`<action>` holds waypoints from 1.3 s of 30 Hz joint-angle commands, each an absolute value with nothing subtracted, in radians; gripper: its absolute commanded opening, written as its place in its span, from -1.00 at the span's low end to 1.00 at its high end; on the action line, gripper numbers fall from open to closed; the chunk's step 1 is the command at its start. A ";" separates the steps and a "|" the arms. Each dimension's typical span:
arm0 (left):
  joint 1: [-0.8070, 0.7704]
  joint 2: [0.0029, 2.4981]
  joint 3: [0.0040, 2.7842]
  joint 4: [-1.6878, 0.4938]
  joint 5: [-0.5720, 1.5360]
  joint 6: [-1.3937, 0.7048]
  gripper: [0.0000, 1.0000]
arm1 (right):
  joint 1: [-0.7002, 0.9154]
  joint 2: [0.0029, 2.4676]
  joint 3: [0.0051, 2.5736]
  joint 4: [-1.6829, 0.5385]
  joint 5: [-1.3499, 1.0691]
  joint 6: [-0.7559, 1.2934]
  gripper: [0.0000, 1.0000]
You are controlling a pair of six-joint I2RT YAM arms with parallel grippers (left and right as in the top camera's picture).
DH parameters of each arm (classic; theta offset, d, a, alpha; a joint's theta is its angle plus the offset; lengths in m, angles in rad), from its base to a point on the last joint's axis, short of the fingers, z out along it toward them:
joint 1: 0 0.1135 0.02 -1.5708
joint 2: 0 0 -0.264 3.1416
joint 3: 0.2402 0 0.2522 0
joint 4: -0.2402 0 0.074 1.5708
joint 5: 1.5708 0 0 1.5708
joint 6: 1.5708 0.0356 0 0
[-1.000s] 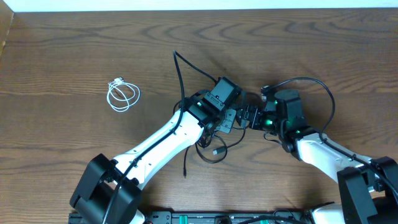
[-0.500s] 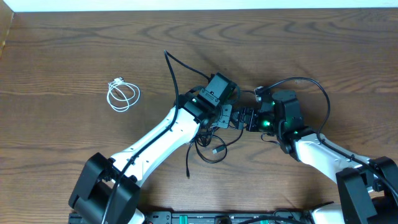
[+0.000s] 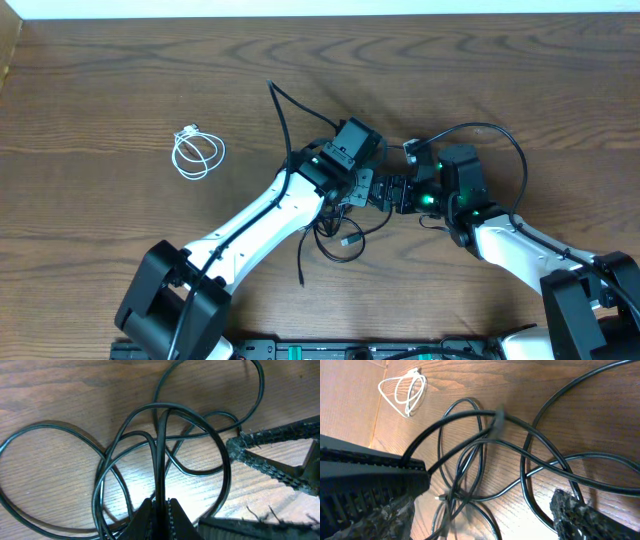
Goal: Untangle cables
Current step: 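Bring the right gripper leftward to the left gripper over the black cables, then grasp a black cable with the left gripper and lift it up-left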
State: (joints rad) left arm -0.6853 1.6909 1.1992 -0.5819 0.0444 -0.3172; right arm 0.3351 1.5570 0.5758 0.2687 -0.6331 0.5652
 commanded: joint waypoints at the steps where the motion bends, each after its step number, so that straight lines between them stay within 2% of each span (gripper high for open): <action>1: -0.685 1.702 1.196 -0.589 0.060 -0.308 -0.85 | 0.341 1.562 0.574 0.256 -0.599 0.545 0.61; 11: -0.686 1.702 1.197 -0.569 0.271 -0.308 -0.85 | 0.341 1.562 0.574 0.243 -0.533 0.548 0.08; 15: -0.685 1.698 1.197 -0.521 0.390 -0.279 -0.85 | 0.341 1.562 0.574 0.203 -0.427 0.598 -0.12; 17: -0.684 1.681 1.197 -0.494 0.419 -0.270 -0.85 | 0.341 1.562 0.574 0.160 -0.332 0.636 -0.36; 24: -0.683 1.562 1.197 -0.469 0.374 -0.263 -0.85 | 0.341 1.562 0.574 0.099 -0.110 0.684 -0.96; 34: -0.683 1.242 1.197 -0.469 0.127 -0.263 -0.85 | 0.341 1.562 0.574 0.082 -0.038 0.684 -0.98; 39: -0.683 1.078 1.197 -0.470 -0.089 -0.263 -0.85 | 0.341 1.562 0.574 0.072 -0.028 0.684 -0.98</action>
State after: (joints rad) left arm -0.6849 1.1690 1.1988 -0.4740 0.0986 -0.2798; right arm 0.3370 1.5570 0.5762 0.0765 -0.0734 0.6739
